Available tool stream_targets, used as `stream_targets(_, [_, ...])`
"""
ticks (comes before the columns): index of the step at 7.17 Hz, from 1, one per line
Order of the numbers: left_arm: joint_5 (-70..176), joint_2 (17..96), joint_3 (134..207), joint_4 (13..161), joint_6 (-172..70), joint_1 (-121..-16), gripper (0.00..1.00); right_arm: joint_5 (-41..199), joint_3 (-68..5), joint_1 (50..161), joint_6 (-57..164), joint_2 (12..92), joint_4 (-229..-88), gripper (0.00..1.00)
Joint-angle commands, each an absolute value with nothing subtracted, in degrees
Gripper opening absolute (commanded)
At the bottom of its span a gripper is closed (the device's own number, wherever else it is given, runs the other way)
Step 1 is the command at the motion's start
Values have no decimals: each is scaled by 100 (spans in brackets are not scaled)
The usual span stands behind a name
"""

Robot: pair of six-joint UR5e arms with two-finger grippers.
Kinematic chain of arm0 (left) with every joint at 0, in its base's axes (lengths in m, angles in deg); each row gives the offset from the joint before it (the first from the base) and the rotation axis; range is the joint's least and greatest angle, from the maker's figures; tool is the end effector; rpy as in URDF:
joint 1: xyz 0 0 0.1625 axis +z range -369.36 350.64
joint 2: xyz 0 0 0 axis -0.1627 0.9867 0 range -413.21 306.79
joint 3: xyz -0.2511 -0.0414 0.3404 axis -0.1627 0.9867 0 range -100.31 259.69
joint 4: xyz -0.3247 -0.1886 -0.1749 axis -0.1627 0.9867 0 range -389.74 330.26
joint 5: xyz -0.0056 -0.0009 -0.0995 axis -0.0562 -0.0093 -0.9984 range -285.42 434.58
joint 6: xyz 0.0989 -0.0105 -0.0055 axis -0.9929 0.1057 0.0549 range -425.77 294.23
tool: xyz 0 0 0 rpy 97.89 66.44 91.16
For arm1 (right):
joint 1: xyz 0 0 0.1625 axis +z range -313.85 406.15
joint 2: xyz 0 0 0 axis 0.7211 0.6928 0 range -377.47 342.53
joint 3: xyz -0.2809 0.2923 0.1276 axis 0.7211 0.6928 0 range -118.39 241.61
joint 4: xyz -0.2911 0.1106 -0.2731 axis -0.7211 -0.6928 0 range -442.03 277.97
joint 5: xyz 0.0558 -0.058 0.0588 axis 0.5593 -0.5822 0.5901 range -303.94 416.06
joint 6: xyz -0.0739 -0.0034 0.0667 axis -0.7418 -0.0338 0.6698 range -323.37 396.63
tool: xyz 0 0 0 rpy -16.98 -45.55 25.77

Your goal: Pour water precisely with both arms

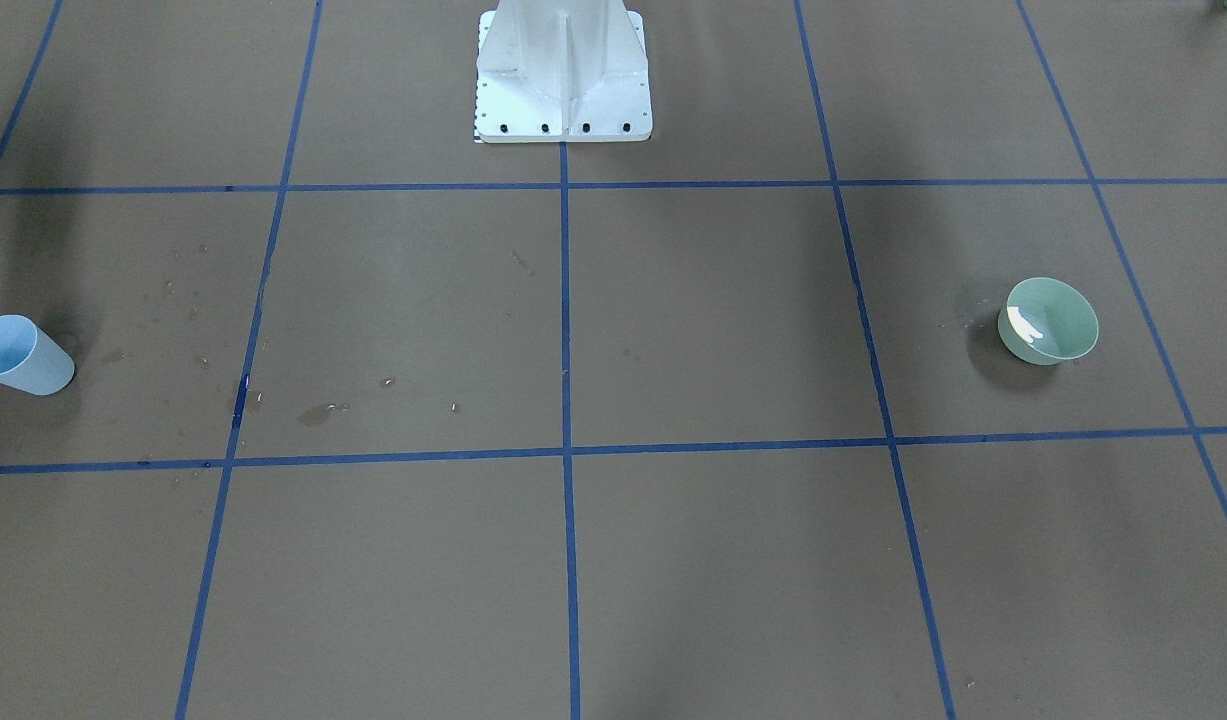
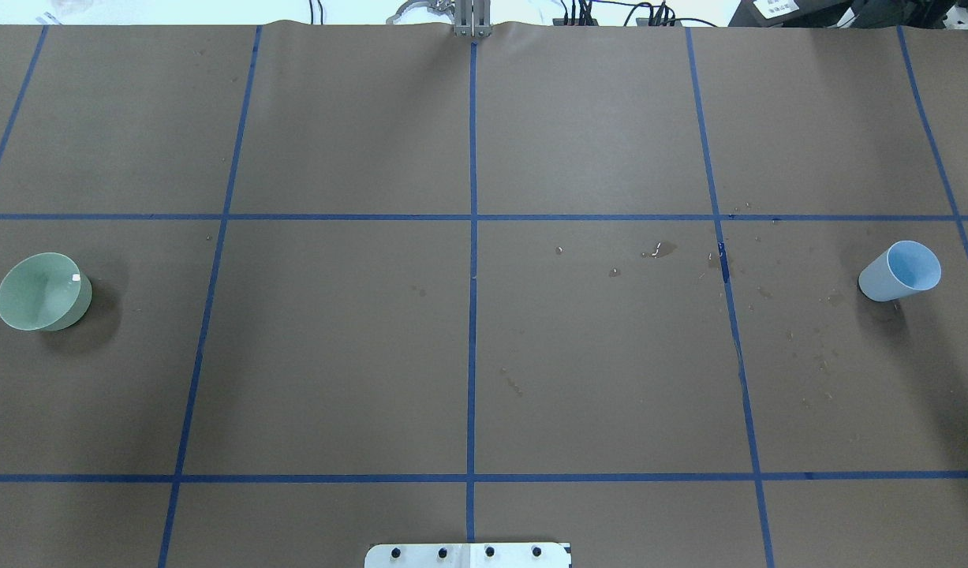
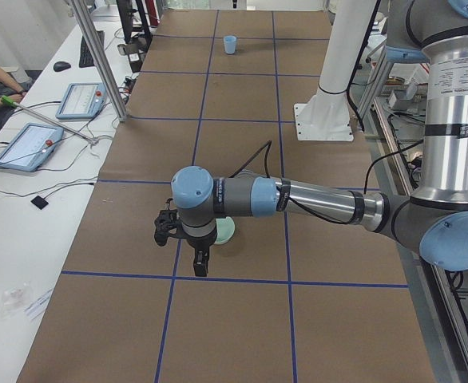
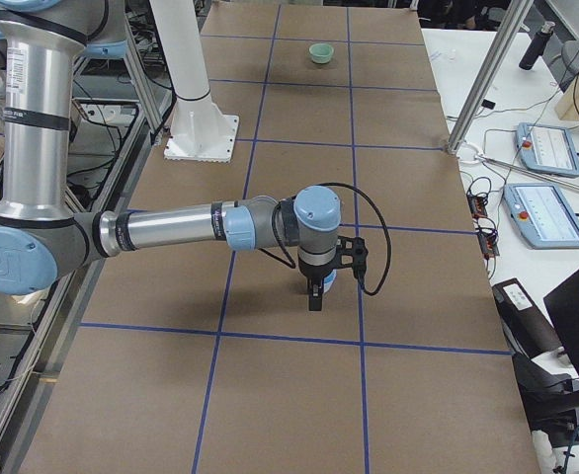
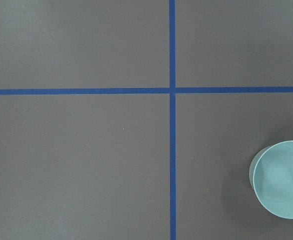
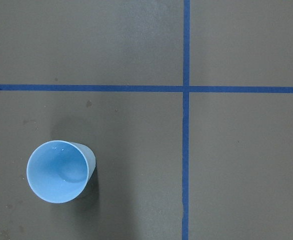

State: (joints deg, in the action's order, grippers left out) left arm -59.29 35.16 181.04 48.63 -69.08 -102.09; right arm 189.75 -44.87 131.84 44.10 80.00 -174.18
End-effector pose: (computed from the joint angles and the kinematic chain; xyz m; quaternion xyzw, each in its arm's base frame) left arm -0.0865 -0.4682 0.5962 0.0043 0.3738 -0.0015 0.9275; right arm 0.0313 -0.4432 0.5821 0.0171 -0.3752 0.0033 0.9268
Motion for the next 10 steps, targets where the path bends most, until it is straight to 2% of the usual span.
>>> stream_targets(1, [-5936, 3512, 18077, 4804, -6902, -10174, 99, 18983, -4500, 13167, 4261, 7982, -17607, 100])
stream_targets(10, [-6279, 3442, 18085, 4848, -6964, -10165, 99, 18983, -4474, 13167, 4261, 7991, -17572, 100])
